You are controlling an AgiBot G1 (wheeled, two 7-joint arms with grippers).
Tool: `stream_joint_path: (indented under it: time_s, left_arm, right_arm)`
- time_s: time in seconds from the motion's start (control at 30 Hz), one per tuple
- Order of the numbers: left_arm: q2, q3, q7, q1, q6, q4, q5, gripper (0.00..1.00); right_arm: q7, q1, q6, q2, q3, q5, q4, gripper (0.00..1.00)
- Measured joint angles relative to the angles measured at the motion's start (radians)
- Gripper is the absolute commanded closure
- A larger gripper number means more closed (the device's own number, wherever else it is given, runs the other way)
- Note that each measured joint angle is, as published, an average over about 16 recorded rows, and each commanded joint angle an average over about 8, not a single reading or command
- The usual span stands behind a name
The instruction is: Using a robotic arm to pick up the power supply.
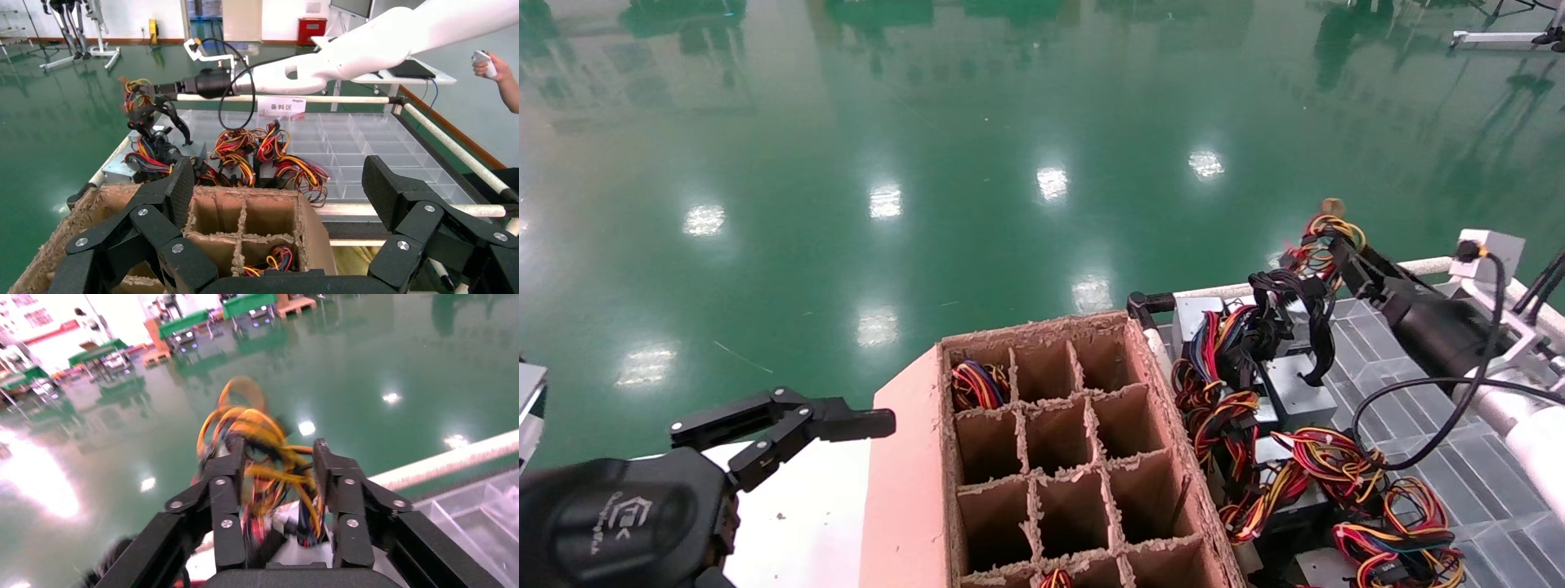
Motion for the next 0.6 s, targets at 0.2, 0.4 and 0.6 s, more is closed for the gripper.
stream_joint_path:
  time_s: [0.2,0.4,0.6]
  left_arm:
    - [0.000,0.000,0.000,0.000,0.000,0.000,0.000,0.00]
    - [0.000,0.000,0.000,0.000,0.000,0.001,0.000,0.00]
    - [0.000,0.000,0.000,0.000,0.000,0.001,0.000,0.00]
  right_arm:
    - [0.061,0.005,-0.061,0.029,-0.005,-0.007,-0.002,0.00]
    - [0.120,-0.007,-0.127,0.061,-0.014,-0.009,0.039,0.00]
    - [0.167,-0.037,-0.185,0.094,-0.029,-0.008,0.134,0.00]
